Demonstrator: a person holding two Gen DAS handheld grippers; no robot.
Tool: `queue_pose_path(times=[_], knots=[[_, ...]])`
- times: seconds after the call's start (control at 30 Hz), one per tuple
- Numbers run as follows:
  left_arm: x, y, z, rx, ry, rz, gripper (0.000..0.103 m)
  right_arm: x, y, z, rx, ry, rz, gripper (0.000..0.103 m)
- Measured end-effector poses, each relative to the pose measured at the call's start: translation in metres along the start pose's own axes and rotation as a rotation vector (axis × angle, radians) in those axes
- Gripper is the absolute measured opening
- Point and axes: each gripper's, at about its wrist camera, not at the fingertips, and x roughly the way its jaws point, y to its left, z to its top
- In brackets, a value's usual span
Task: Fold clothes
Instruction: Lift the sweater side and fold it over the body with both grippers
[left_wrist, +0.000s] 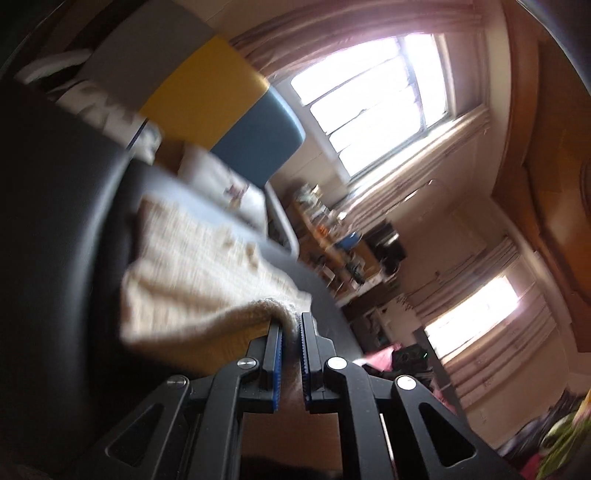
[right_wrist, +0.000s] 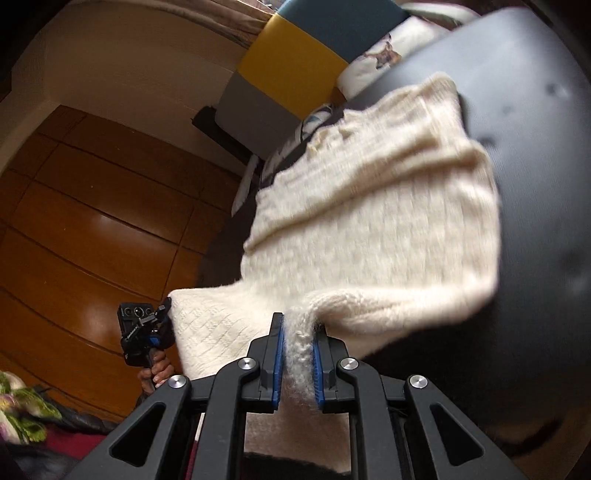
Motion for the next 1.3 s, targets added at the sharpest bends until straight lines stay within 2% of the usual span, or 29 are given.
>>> queue_pose_path(times=[0.07, 0.17, 0.27, 0.33, 0.4, 0.5, 0.67, 0.77, 0.83, 0.87, 0.9, 0.97, 1.0, 1.17, 1.23, 1.3], knots=[[0.023, 0.016, 0.031, -0.037, -0.028, 0.003, 0.007, 0.003, 0.001, 0.029, -0.026, -0.029, 0.01, 0.013], [0.072, 0.061, 0.066, -0.138, -0.025, 0.074, 0.007, 0.021, -0.017, 0.078, -0.008, -0.059, -0.011, 0.013], [0.121, 0.113, 0.075, -0.244, 0.045, 0.185, 0.007, 0.048, -0.058, 0.125, 0.088, -0.082, -0.054, 0.013], [0.139, 0.135, 0.064, -0.26, 0.101, 0.271, 0.006, 0.07, -0.09, 0.14, 0.158, -0.052, -0.104, 0.013], [0.143, 0.148, 0.047, -0.271, 0.123, 0.258, 0.006, 0.073, -0.098, 0.135, 0.172, -0.04, -0.1, 0.009], [0.126, 0.144, 0.026, -0.268, 0.126, 0.244, 0.006, 0.073, -0.106, 0.125, 0.181, -0.026, -0.082, 0.009], [0.088, 0.126, -0.017, -0.282, 0.144, 0.256, 0.006, 0.066, -0.104, 0.096, 0.187, 0.008, -0.065, 0.009], [0.068, 0.111, -0.029, -0.283, 0.154, 0.28, 0.007, 0.059, -0.095, 0.078, 0.193, 0.027, -0.058, 0.01], [0.06, 0.102, -0.029, -0.291, 0.164, 0.244, 0.009, 0.056, -0.088, 0.07, 0.203, 0.044, -0.025, 0.018], [0.055, 0.098, -0.028, -0.307, 0.162, 0.237, 0.012, 0.055, -0.084, 0.067, 0.212, 0.056, 0.013, 0.029], [0.053, 0.097, -0.028, -0.316, 0.157, 0.231, 0.017, 0.055, -0.08, 0.065, 0.221, 0.069, 0.051, 0.052], [0.049, 0.094, -0.028, -0.327, 0.147, 0.201, 0.017, 0.054, -0.065, 0.06, 0.197, 0.089, 0.095, 0.076], [0.047, 0.092, -0.028, -0.332, 0.143, 0.185, 0.017, 0.056, -0.058, 0.058, 0.182, 0.102, 0.112, 0.081], [0.068, 0.089, -0.015, -0.364, 0.154, 0.055, 0.017, 0.077, -0.043, 0.057, 0.17, 0.138, 0.174, 0.085], [0.074, 0.091, -0.002, -0.389, 0.117, 0.008, 0.017, 0.078, -0.041, 0.062, 0.172, 0.126, 0.186, 0.085], [0.078, 0.096, 0.014, -0.41, 0.06, 0.002, 0.019, 0.077, -0.044, 0.075, 0.19, 0.057, 0.206, 0.085]])
